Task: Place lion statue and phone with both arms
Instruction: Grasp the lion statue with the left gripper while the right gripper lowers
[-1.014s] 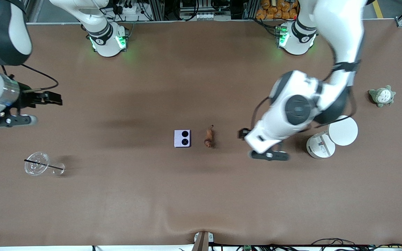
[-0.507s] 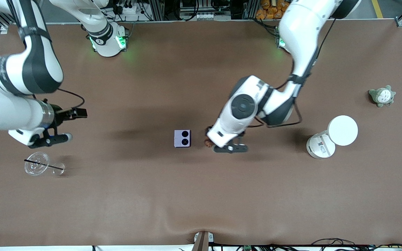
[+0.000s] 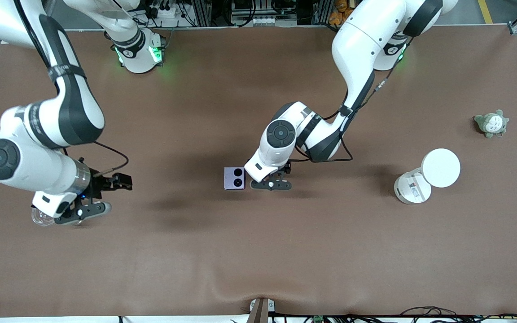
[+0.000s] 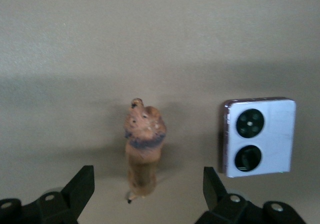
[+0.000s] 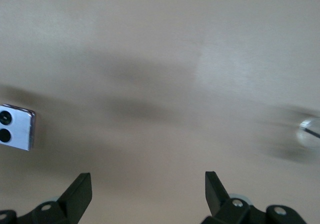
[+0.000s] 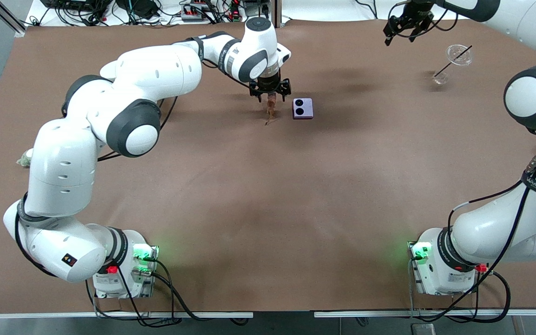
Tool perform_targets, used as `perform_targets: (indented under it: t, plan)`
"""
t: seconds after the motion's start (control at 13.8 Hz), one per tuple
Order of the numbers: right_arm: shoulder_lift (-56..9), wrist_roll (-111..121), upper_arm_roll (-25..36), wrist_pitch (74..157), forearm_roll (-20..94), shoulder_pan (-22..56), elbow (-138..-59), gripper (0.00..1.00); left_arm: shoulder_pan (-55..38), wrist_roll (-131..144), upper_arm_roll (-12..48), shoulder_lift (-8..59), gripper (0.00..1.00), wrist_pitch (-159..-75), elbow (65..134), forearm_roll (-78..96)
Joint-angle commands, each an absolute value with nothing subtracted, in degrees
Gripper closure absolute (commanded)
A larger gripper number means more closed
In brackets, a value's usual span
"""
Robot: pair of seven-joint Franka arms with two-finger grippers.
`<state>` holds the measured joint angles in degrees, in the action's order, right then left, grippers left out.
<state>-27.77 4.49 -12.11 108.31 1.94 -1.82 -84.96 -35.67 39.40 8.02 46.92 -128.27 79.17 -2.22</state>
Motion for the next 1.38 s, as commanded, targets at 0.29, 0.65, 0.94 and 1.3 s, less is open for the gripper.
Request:
perform_targets:
  t: [0.29,0.65,0.94,1.3]
  plan:
    - [-29.53,-11.93,-13.53,108.1,16.43,-2.11,-83.58,0.0,-36.82,42.45,7.38,48.52,0.34,-128.93,78.66,-6.86]
    - [-28.83,-12.92,-19.67,115.56,13.11,-1.76,-89.9,0.0,-37.0,42.36,7.38,49.31,0.75,-130.08,78.57,-6.86]
    - [-28.83,-19.22,-25.83,121.45,1.16,-1.58,-95.96,0.0,-36.57,41.75,7.3,48.08,1.0,-129.64,78.4,-7.12]
    - [-28.74,-21.01,-27.42,132.52,0.18,-1.49,-104.93,0.0,-29.37,41.31,8.08,38.43,1.0,-120.41,84.26,-7.03]
